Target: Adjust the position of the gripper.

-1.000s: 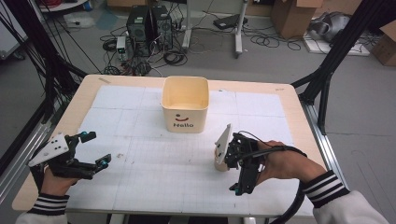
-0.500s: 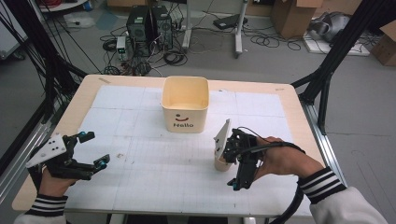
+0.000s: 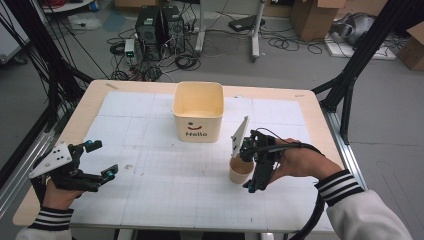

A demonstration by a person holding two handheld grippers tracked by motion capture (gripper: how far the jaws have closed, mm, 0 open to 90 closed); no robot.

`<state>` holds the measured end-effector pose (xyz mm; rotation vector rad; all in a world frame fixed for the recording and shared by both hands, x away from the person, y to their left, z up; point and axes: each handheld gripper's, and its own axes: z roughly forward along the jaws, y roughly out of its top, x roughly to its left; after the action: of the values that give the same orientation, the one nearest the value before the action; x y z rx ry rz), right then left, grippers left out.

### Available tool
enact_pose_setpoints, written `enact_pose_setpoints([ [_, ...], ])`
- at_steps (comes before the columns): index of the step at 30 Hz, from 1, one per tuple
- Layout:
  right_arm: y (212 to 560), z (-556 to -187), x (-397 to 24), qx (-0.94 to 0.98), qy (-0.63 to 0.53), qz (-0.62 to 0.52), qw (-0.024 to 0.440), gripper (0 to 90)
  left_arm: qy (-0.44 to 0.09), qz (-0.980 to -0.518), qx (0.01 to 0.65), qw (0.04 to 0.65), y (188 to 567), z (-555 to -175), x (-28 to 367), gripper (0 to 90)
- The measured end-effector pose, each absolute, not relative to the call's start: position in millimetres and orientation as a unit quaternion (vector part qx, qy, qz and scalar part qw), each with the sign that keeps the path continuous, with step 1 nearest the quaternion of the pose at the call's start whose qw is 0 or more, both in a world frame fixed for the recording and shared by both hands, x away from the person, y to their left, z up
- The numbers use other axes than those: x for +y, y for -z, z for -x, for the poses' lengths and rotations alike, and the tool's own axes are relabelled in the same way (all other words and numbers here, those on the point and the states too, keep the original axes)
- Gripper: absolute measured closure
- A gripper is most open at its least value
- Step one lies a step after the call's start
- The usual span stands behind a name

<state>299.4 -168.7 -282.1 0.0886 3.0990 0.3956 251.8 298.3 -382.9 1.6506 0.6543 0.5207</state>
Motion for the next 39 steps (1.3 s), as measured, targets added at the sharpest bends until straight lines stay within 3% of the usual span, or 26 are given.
enact_pose_setpoints([
  [21, 290.8, -340.9, -172.3, 0.99, -0.124, -0.073, 0.003, 0.2, -0.223, -0.713, 0.282, 0.602, 382.9, -252.1, 298.6, 1.8],
  [39, 293.4, -349.6, -166.5, 0.991, -0.107, -0.085, 0.004, 0.2, -0.223, -0.713, 0.282, 0.603, 382.8, -251.7, 298.1, 1.8],
])
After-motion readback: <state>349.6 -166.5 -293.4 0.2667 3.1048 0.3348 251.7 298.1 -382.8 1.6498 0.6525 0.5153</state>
